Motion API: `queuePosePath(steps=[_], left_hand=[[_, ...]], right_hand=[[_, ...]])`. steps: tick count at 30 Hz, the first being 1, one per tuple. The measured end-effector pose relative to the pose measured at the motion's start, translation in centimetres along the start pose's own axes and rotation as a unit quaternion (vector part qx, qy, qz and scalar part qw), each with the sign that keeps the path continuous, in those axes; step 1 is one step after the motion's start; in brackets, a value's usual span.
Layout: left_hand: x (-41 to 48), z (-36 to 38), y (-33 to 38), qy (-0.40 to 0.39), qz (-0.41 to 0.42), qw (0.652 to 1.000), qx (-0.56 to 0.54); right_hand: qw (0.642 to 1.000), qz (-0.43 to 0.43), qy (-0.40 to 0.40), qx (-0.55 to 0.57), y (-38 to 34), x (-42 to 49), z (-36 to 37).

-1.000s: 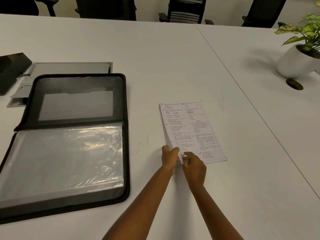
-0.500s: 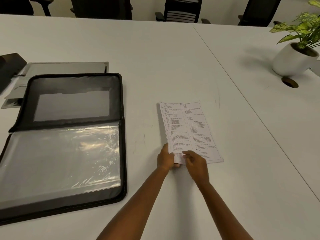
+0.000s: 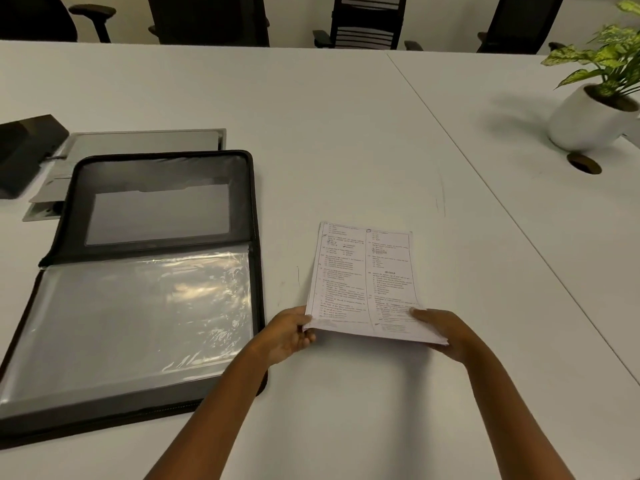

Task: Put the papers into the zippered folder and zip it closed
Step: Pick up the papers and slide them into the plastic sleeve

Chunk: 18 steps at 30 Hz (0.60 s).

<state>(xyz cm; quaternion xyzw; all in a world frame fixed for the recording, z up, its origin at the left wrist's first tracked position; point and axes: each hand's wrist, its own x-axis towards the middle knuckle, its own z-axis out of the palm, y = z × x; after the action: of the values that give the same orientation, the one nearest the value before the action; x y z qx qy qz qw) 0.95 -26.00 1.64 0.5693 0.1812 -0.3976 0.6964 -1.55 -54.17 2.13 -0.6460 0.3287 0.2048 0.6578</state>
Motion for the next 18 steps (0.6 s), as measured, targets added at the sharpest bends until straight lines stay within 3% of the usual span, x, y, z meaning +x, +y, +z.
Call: queuePosePath(steps=[6, 11, 18], left_hand=[[-1.7, -1.1, -1.1, -0.004, -0.005, 0.997, 0.071], [-2.0, -1.9, -0.8, 0.054, 0.067, 0.994, 0.063], [-2.9, -0.7, 1.8, 0.115, 0.241, 0.963, 0.028]], right_hand=[[0.994, -0.059, -0.017, -0.093, 1.4, -1.1, 2.9], [0.99, -0.099, 0.015, -0.097, 3.1, -3.1, 4.5], [0.947, -0.297, 0.111, -0.051, 2.7, -4.9, 7.2]])
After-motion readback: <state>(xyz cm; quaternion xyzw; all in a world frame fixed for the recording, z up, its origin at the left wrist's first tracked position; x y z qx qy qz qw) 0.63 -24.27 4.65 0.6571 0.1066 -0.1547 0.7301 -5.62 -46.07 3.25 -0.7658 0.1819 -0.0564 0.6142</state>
